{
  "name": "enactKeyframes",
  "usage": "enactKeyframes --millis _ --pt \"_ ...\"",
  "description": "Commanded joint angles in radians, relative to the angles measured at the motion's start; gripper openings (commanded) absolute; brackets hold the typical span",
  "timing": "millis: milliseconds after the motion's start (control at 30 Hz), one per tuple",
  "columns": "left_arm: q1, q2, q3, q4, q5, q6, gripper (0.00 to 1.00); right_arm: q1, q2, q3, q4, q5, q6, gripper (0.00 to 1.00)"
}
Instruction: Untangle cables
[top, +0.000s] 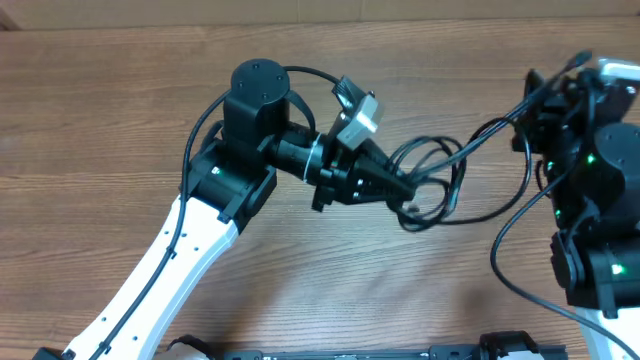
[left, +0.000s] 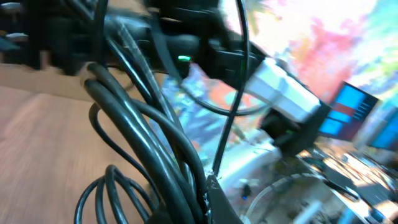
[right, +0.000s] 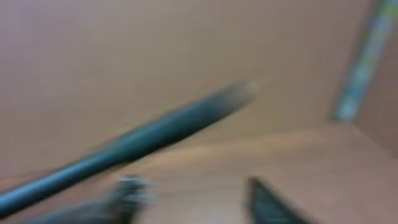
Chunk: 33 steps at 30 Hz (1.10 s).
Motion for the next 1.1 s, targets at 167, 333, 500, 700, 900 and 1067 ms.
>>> enactKeyframes --millis 167,333,500,700,900,1067 --pt "0.03 -0.04 0.019 0.003 -0.022 -0.006 0.04 -0.006 -0.001 0.016 -0.177 0.155 0.021 1.0" --pt "0.042 -0.04 0.019 0.002 -0.278 -0.027 0.04 -0.006 -0.002 0.016 -0.352 -0.051 0.021 1.0" --pt "0.042 -0.04 0.019 0.003 -0.51 -0.114 0.04 -0.006 -0.002 0.016 -0.441 -0.342 0.021 1.0" --pt "0.042 -0.04 0.019 0.002 -0.632 -0.145 0.04 -0.006 -0.002 0.016 -0.476 -0.704 0.021 1.0" --pt "0.042 -0.04 0.019 0.003 -0.791 -0.141 0.04 -0.006 -0.002 0.016 -0.476 -0.93 0.019 1.0" --pt "0.042 -0.04 0.019 -0.015 -0.838 -0.034 0.04 -0.006 -0.002 0.016 -0.453 -1.012 0.016 1.0"
